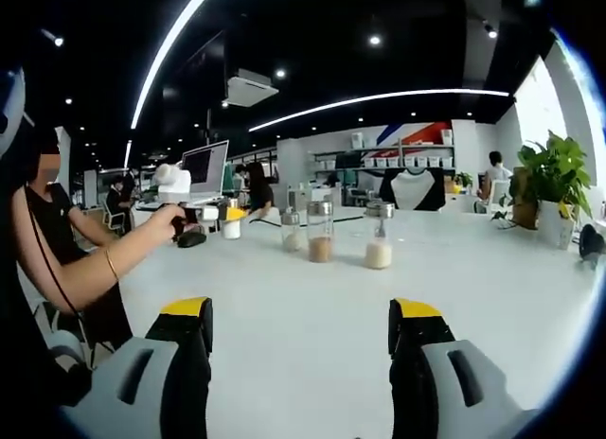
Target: Rotate the seasoning bottle until the label or dispensing opening points toward the visible target arrow and the bottle remains upright within the marked orientation range
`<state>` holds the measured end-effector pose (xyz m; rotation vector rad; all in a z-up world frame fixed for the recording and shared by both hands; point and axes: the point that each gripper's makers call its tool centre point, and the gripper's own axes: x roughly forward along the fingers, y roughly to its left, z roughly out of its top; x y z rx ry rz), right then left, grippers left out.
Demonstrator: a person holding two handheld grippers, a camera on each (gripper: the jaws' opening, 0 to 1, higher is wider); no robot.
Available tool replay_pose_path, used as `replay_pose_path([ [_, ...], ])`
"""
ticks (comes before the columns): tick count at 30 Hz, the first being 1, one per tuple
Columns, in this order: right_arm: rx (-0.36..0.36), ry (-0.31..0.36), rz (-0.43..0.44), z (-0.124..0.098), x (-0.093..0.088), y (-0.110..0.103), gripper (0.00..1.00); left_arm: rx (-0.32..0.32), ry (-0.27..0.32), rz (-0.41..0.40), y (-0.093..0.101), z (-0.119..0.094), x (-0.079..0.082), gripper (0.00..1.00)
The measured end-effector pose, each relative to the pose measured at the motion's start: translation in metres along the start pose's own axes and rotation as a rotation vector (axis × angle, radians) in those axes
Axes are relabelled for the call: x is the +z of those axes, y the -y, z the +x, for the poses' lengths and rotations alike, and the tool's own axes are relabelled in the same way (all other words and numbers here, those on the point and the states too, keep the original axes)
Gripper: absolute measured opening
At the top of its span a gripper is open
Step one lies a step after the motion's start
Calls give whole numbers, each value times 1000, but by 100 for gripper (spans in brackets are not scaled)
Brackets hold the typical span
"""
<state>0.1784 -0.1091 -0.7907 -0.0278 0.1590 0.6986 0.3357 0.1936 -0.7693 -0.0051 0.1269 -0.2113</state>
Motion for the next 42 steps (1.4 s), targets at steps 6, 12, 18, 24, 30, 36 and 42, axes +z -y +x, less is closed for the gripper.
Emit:
replay_pose_path([
  [6, 3, -3, -3, 0, -1, -1, 76, 1, 6, 7, 4, -10, 0, 37],
  [12, 10, -2, -3, 0, -1, -4, 76, 10, 7, 1, 9, -25, -6, 37],
  [18, 22, -10, -5, 1, -4, -7, 76, 8, 14, -6, 12, -39, -9, 37],
  [24, 28, -16, -9, 3, -4, -10, 76, 10, 29, -1, 9, -44, -7, 37],
  [30, 39, -21, -18, 5, -4, -12, 76, 14, 36, 6, 4, -45, -9, 37],
  [36, 46, -23, -18, 7, -5, -14, 76, 16, 35, 11, 5, -54, -11, 37],
  [42, 48, -33, -16, 7, -8, -16, 76, 12, 39, 2, 9, -66, -14, 37],
])
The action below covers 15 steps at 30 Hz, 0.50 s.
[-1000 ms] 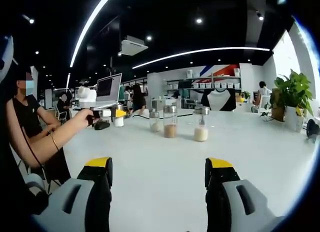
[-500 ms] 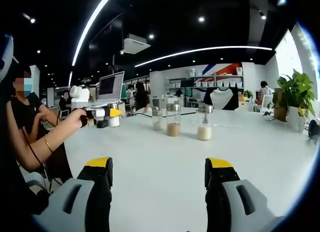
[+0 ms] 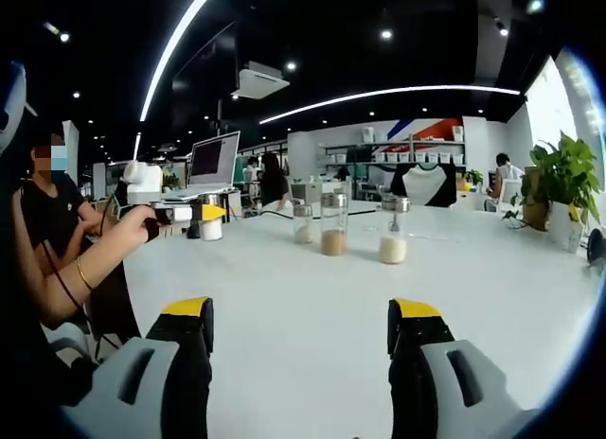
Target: Rotate the seasoning bottle until the label or dispensing opening points toward the visible target arrow and the bottle remains upright within the marked orientation range
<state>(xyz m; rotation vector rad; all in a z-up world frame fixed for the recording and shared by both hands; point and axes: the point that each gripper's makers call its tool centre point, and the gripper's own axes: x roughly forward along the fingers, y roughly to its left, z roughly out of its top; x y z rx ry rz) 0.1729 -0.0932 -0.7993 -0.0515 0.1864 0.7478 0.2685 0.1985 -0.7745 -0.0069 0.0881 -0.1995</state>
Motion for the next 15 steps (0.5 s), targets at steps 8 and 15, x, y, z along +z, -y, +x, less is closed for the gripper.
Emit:
replay_pose_path([
  [8, 21, -4, -8, 2, 0, -4, 75, -6, 9, -13, 11, -12, -2, 37],
  [15, 23, -10, -13, 4, 0, -1, 75, 6, -2, -7, 20, -18, -9, 37],
])
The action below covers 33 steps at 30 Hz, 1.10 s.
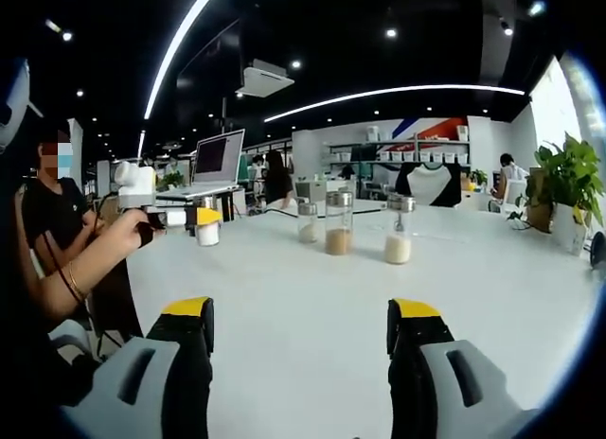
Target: Rotate the seasoning bottle until the label or dispensing opening points toward the visible target arrow and the bottle remains upright within the marked orientation range
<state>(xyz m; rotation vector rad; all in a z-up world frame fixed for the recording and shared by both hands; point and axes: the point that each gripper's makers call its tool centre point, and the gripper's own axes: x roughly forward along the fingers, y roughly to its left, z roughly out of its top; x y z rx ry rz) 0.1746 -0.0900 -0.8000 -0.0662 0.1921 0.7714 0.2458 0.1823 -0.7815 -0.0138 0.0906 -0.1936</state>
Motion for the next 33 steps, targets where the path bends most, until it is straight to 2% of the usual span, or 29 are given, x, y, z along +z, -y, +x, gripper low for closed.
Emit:
replay_pose_path([
  [9, -14, 2, 8, 0, -1, 6, 75, -37, -19, -17, 16, -7, -10, 37],
  [15, -13, -6, 14, 0, -5, 7, 74, -54, -21, -14, 21, -9, -10, 37],
  [33, 0, -8, 13, 6, -7, 5, 74, -33, -21, 1, 20, -16, -12, 37],
])
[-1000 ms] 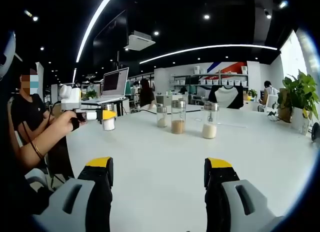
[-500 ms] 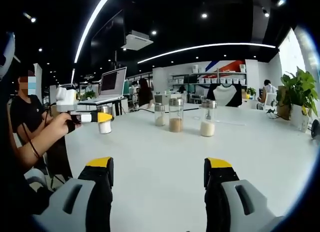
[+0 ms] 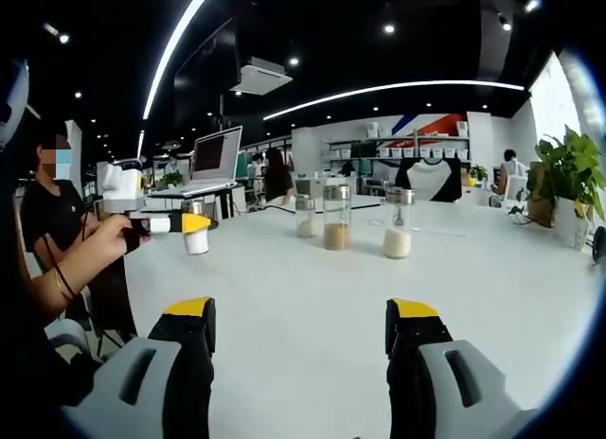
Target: Rotate the seasoning bottle until the label or dispensing opening points toward the visible target arrow and the bottle remains upright within the marked orientation range
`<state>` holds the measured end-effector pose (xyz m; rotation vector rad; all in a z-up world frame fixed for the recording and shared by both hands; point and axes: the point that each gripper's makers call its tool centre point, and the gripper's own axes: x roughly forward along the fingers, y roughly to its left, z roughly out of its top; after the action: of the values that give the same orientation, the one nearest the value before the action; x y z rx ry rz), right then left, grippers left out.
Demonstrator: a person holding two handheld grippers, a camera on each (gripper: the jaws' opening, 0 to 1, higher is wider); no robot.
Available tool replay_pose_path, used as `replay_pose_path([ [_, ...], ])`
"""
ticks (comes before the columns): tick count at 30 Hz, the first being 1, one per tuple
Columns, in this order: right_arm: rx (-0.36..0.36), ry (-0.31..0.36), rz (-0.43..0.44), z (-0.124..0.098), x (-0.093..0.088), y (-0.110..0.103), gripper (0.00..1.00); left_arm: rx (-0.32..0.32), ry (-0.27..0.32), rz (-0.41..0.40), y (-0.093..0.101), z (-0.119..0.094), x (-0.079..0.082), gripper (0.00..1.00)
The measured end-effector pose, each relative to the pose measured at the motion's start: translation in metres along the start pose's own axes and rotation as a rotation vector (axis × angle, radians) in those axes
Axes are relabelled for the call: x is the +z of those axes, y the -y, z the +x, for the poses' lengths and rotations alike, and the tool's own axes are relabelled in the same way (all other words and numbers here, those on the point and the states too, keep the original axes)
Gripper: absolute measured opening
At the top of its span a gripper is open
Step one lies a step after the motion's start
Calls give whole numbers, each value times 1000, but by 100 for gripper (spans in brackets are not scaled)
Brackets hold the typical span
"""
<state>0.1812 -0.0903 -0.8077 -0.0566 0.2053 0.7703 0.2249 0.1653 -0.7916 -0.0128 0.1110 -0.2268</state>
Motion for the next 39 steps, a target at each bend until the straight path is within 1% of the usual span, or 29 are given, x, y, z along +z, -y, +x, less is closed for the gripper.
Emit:
replay_pose_path([
  [3, 3, -2, 9, 0, -3, 0, 74, 2, -13, 3, 0, 0, -2, 37],
  [7, 0, -12, 12, 1, -6, 0, 74, 0, -8, -3, 3, -1, -2, 37],
  [13, 5, -10, 8, 2, -4, -2, 73, 10, -13, -29, 1, -1, -7, 37],
  [18, 8, -13, 4, 3, -2, -2, 73, 6, -9, -29, 3, 0, -11, 37],
  [24, 9, -14, -3, 4, -1, -4, 73, -1, -22, -41, 6, 0, -19, 37],
  [28, 10, -18, -2, 5, -2, -5, 73, 3, -29, -36, 7, 0, -22, 37],
  [29, 10, -21, -5, 5, -2, -5, 73, 15, -29, -35, 7, 0, -24, 37],
  [31, 11, -21, -7, 5, -2, -5, 73, 32, -35, -5, 6, 0, -27, 37],
  [32, 9, -20, -7, 5, -2, -5, 73, 31, -21, -41, 7, 0, -26, 37],
  [33, 7, -19, -5, 5, -1, -5, 73, 29, -12, -36, 6, -1, -25, 37],
  [34, 7, -19, -4, 5, -1, -4, 73, 22, -12, -46, 8, -1, -25, 37],
  [39, 8, -26, -6, 5, -3, -5, 73, 22, -19, -30, 10, -3, -27, 37],
])
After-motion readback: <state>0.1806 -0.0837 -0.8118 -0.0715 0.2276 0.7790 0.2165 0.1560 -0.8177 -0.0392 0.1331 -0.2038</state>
